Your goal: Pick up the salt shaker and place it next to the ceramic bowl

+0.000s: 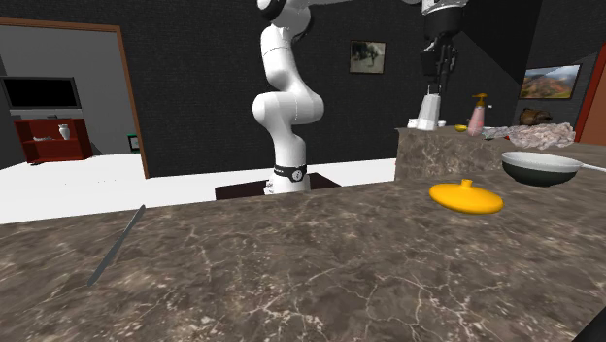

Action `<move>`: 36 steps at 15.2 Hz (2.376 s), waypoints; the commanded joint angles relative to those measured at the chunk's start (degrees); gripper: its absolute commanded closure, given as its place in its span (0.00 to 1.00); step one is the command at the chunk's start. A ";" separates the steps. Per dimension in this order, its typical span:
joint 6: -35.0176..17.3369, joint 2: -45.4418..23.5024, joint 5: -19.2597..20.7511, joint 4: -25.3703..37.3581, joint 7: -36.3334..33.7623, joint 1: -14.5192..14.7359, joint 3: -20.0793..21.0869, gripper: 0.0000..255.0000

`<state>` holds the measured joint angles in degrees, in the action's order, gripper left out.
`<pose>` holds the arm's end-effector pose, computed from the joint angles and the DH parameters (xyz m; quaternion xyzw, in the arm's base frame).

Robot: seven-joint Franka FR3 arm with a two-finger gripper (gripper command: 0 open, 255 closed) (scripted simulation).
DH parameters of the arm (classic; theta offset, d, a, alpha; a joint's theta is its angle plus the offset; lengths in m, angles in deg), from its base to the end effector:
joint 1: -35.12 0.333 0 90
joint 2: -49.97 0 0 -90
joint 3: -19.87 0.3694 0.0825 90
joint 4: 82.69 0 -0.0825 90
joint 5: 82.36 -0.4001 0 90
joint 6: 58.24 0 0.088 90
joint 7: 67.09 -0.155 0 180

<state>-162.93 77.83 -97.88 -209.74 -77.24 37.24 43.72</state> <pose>0.3549 0.2373 0.5489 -0.9948 -0.0886 -0.0204 0.0448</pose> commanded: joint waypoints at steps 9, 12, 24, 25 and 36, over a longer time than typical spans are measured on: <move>-2.76 -20.50 7.71 18.32 -15.78 -0.09 12.25 1.00; -2.22 -28.20 12.88 25.42 -21.56 1.24 15.28 1.00; 4.89 -55.42 31.33 54.45 -36.04 16.60 15.95 1.00; 4.05 -55.31 31.28 53.48 -36.07 16.37 15.94 1.00; -4.45 -55.27 31.59 44.65 -36.62 14.77 15.62 1.00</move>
<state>-166.68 22.73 -66.44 -164.54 -113.67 51.94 59.39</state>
